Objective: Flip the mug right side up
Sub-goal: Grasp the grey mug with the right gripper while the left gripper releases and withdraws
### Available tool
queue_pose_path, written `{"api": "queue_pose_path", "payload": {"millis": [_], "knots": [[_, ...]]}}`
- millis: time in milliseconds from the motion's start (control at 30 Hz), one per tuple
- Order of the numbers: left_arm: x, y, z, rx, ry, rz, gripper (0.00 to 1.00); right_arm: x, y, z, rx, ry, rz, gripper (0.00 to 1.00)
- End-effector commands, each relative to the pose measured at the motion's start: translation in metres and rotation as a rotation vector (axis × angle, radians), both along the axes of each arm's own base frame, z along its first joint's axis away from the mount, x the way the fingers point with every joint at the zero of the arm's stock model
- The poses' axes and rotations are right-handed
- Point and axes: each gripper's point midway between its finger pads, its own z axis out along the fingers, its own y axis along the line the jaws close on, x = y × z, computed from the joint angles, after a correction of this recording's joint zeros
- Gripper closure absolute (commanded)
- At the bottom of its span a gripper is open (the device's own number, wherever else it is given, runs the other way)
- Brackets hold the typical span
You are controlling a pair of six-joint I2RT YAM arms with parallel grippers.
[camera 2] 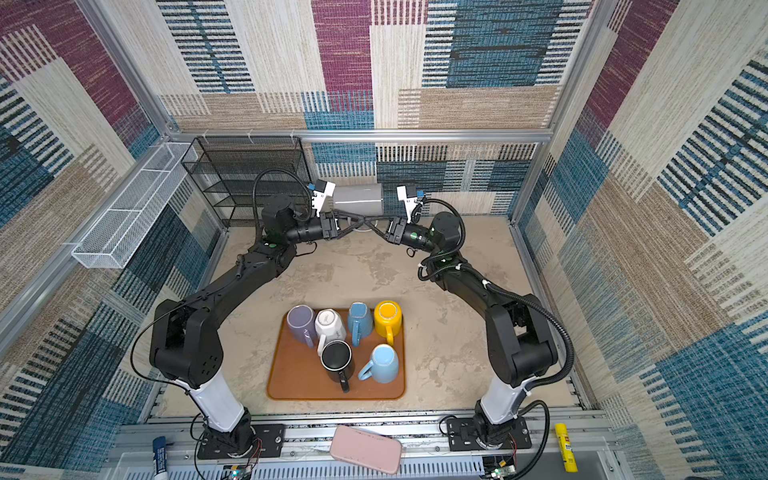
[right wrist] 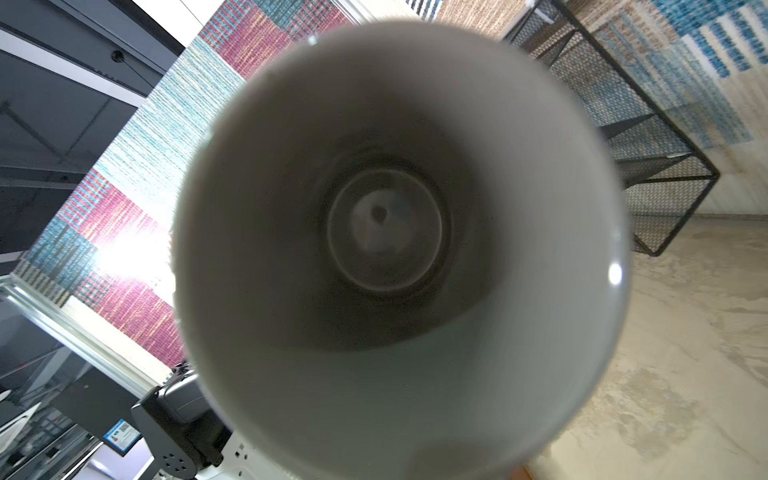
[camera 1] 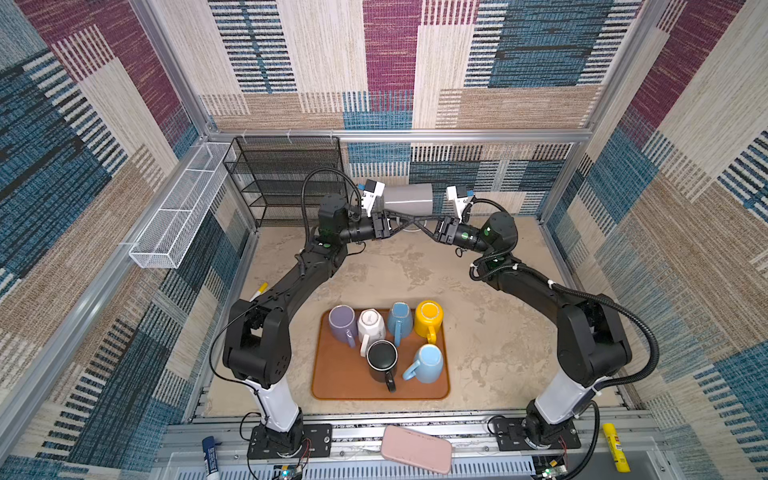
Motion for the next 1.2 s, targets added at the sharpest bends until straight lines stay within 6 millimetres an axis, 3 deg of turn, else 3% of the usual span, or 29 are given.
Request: {"api": "queue_pose_path", "payload": {"millis": [0,800,1167], "knots": [[0.003,0.008,-0.016,0.093,0.003,0.068,0.32,0.004,-0.009,0.008,-0.042,-0.092,-0.066,1.00],[0.001,0.052,-0.081,0.531,0.082,0.331,0.31,0.049,-0.070,-0.033,-0.397,-0.044,-0.414,1.00],[-0.007,0.085,-0.102,0.769,0.097,0.425,0.31,0.065,-0.097,-0.061,-0.614,0.008,-0.539,1.00]]}}
